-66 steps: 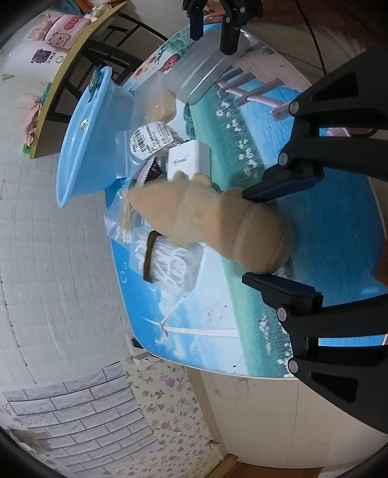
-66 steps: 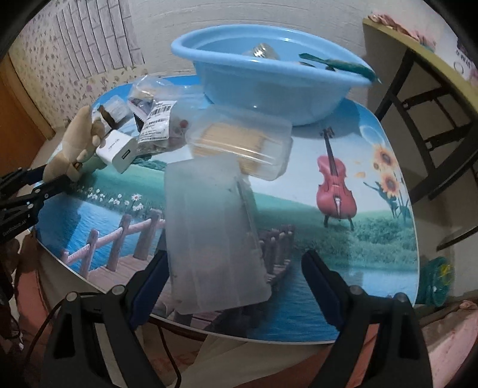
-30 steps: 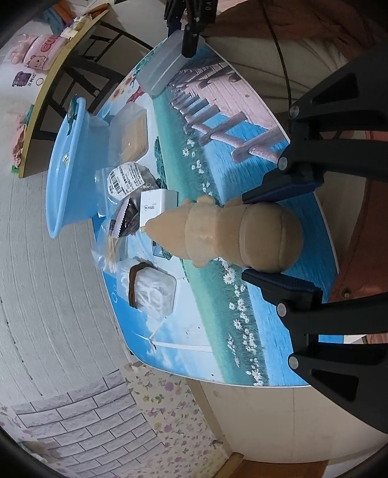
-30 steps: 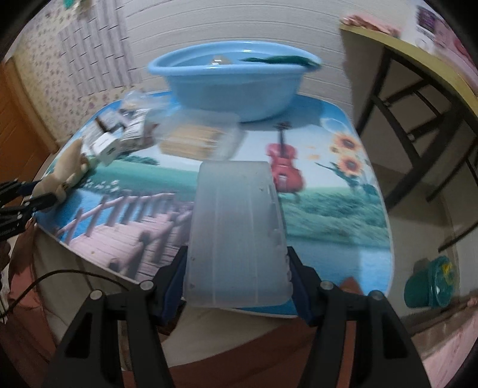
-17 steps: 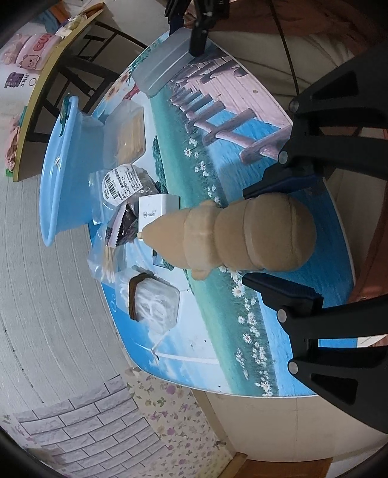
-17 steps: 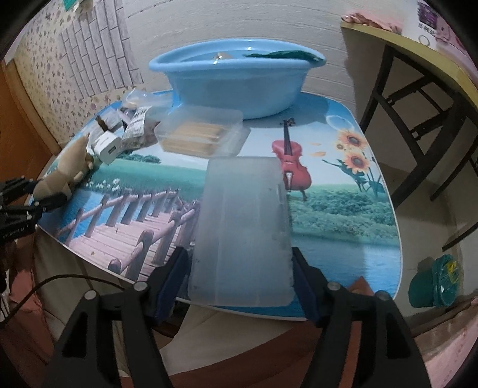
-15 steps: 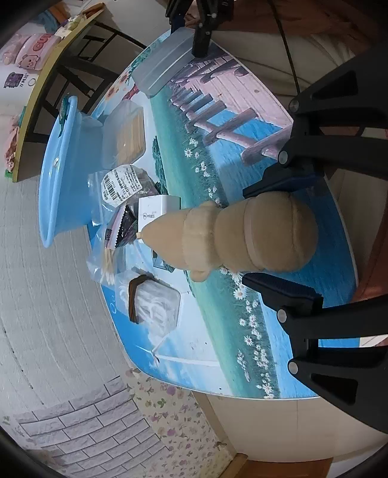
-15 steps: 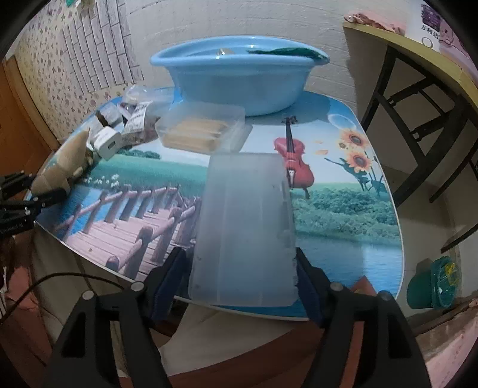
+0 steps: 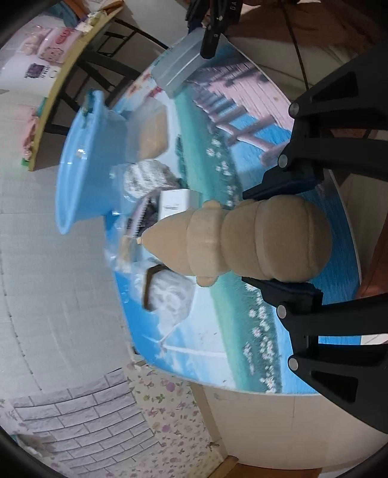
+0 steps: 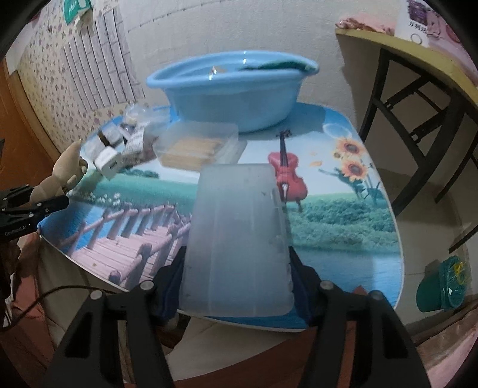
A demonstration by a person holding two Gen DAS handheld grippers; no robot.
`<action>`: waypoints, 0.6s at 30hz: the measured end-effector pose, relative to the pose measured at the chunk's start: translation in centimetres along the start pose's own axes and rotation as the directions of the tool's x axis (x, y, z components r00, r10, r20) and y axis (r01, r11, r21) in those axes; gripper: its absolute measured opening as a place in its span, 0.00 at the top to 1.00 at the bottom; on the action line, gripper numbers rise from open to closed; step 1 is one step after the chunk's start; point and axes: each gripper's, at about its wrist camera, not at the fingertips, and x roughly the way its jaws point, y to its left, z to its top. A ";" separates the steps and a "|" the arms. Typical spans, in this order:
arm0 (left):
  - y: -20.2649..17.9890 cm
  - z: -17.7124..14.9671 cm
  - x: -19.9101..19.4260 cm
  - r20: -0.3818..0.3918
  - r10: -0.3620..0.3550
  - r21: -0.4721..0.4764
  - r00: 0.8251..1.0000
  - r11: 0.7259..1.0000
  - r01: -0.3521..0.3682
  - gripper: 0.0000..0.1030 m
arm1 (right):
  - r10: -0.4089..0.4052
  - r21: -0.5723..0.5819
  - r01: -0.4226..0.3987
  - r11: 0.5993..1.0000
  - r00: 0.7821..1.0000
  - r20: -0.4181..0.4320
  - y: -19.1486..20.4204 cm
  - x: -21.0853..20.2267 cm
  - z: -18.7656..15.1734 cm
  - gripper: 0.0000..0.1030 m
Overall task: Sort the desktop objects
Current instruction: 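Lift the plush doll and clear box and carry both over the basin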
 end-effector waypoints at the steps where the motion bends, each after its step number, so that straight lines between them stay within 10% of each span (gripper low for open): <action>1: 0.0 0.3 -0.5 0.015 0.002 -0.001 1.000 1.000 -0.002 0.56 | 0.005 0.000 -0.005 1.000 1.000 0.014 0.1 -0.4 0.2 0.41; 8: -0.5 2.8 -2.6 0.075 -0.042 -0.009 0.996 0.999 0.043 0.56 | 0.121 -0.033 -0.118 0.992 0.988 0.096 1.6 -3.2 2.3 0.41; 18: -2.6 8.2 -2.8 0.133 -0.087 0.038 0.987 0.996 0.083 0.56 | 0.084 -0.044 -0.077 0.996 0.980 0.179 1.2 -3.6 7.0 0.41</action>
